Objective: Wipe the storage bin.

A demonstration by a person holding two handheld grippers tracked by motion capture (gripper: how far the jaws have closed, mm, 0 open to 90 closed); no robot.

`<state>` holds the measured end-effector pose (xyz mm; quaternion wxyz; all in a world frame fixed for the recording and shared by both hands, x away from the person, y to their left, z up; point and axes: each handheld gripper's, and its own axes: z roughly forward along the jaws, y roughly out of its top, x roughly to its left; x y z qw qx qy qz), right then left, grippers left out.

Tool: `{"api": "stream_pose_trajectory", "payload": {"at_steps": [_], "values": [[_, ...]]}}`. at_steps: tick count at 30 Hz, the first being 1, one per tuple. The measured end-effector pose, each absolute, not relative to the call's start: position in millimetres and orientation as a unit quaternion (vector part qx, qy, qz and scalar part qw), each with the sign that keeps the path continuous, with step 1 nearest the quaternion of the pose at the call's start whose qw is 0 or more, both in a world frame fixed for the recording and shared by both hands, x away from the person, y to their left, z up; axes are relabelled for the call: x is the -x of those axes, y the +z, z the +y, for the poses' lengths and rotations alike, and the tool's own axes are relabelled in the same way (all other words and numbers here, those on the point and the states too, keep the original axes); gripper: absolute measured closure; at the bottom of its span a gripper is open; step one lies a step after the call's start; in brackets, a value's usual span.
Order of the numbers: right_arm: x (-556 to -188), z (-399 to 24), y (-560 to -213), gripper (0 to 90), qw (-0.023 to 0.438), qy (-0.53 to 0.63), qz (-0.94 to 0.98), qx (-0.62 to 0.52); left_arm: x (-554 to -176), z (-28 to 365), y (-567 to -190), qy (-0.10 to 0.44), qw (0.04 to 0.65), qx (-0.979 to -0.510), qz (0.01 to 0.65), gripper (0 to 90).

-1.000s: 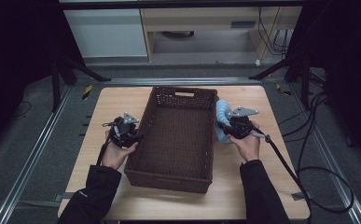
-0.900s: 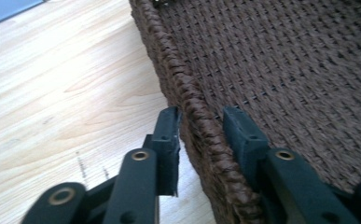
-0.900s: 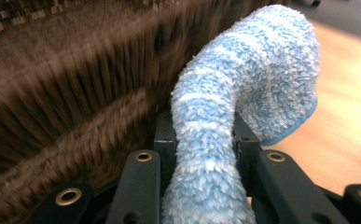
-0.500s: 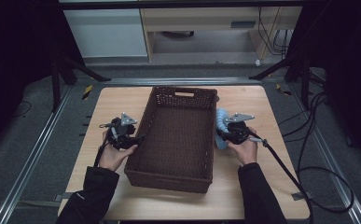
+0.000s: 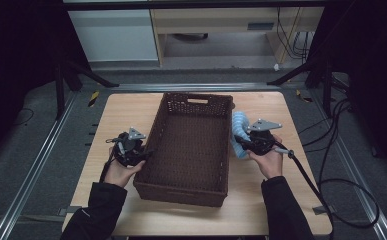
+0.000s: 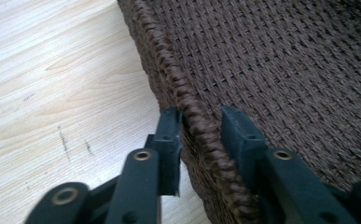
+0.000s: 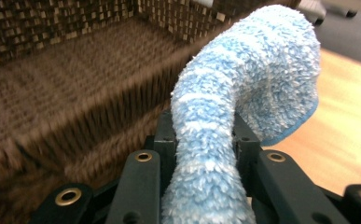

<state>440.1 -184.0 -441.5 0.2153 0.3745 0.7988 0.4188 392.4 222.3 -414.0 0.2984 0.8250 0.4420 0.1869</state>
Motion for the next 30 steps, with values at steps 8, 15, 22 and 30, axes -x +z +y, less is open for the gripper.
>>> {"api": "stream_pose_trajectory", "payload": {"at_steps": [8,15,22,30], "values": [[-438,-181,-477,70.7,0.185,0.387,0.817,-0.385,-393,221,-414,0.195,0.303,-0.82,0.445,74.1],[-435,-181,-464,70.6,0.186,0.412,0.806,-0.382,-400,218,-415,0.198,0.3,-0.819,0.448,74.5],[-426,-186,-436,70.7,0.213,0.442,0.79,-0.368,-410,216,-415,0.2,0.3,-0.817,0.449,74.8],[-426,-180,-467,70.7,0.189,0.402,0.814,-0.375,-417,214,-415,0.202,0.298,-0.818,0.449,74.7]]}}
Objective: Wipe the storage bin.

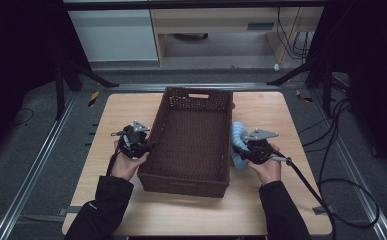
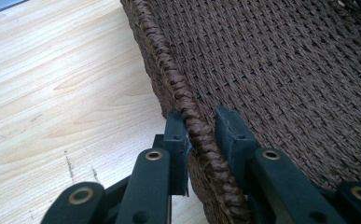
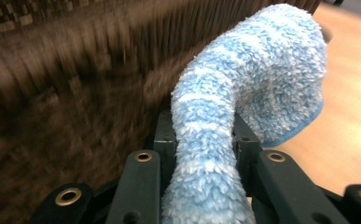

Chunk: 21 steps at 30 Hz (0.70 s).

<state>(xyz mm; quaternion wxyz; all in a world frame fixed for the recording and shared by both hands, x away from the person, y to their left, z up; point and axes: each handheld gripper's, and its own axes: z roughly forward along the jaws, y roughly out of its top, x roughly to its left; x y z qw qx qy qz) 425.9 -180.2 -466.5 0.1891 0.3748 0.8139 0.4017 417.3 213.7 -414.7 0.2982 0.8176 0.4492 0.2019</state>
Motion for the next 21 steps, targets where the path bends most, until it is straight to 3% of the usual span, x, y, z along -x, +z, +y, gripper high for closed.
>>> {"api": "stream_pose_trajectory", "payload": {"at_steps": [5,14,21], "values": [[-427,-178,-483,70.6,0.169,0.391,0.82,-0.382,-417,213,-414,0.203,0.295,-0.82,0.446,74.5],[-413,-189,-436,70.7,0.202,0.452,0.789,-0.363,-417,214,-414,0.203,0.295,-0.82,0.446,74.4],[-413,-185,-451,70.8,0.196,0.433,0.802,-0.363,-418,214,-415,0.202,0.298,-0.819,0.446,74.3]]}}
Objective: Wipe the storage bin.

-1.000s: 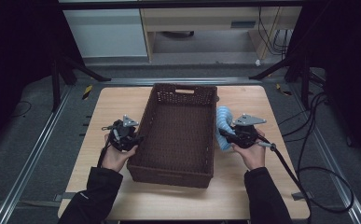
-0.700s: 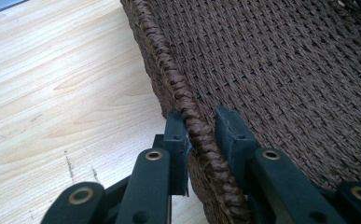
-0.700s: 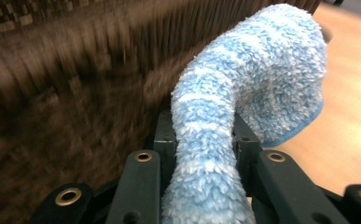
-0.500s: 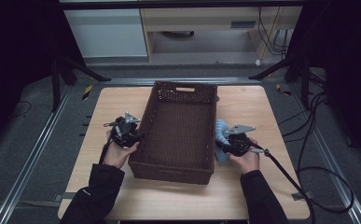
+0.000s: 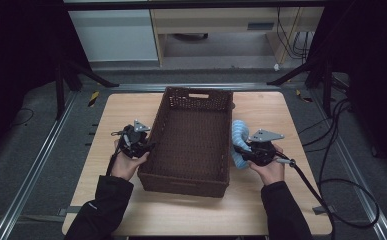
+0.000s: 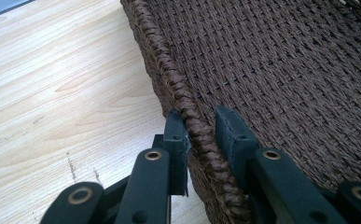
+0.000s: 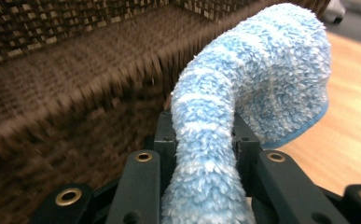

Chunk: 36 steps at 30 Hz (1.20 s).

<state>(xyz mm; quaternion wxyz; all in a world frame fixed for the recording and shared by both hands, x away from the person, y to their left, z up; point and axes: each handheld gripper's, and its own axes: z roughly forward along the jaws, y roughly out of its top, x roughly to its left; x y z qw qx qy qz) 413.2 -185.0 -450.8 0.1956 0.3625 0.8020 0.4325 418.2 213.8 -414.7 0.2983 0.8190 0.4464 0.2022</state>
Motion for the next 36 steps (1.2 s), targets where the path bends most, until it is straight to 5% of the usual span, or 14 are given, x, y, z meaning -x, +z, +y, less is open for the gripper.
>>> {"api": "stream_pose_trajectory", "payload": {"at_steps": [10,16,25,36], "values": [[-418,-181,-485,70.6,0.155,0.405,0.814,-0.385,-420,215,-414,0.204,0.298,-0.82,0.444,71.7],[-410,-186,-458,70.6,0.173,0.436,0.799,-0.377,-414,221,-406,0.211,0.313,-0.809,0.45,51.9],[-390,-187,-440,70.6,0.193,0.457,0.791,-0.357,-395,224,-405,0.202,0.308,-0.818,0.442,57.3],[-380,-182,-483,70.6,0.15,0.403,0.82,-0.379,-393,221,-408,0.195,0.316,-0.814,0.447,67.8]]}}
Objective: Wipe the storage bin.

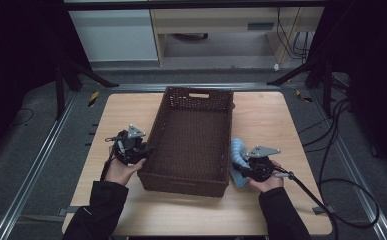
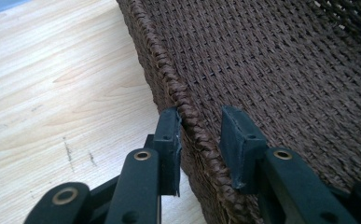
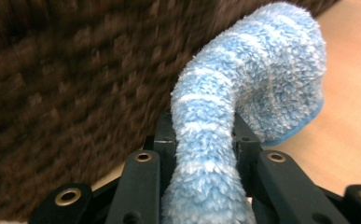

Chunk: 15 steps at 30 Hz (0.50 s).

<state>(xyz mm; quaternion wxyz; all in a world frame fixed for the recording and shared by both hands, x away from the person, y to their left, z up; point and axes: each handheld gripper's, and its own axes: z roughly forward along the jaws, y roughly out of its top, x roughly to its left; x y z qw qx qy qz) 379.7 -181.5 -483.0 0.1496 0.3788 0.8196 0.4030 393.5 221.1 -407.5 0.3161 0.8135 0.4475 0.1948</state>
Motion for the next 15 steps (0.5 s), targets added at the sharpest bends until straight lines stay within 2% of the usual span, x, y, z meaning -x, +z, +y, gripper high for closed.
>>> {"api": "stream_pose_trajectory", "payload": {"at_steps": [4,12,15], "values": [[-377,-179,-479,70.5,0.15,0.412,0.816,-0.378,-395,219,-412,0.198,0.305,-0.818,0.446,68.9],[-372,-185,-438,70.5,0.198,0.453,0.792,-0.357,-401,221,-415,0.191,0.312,-0.814,0.451,74.3],[-372,-184,-433,70.5,0.205,0.454,0.792,-0.352,-405,220,-415,0.192,0.314,-0.811,0.455,74.6]]}}
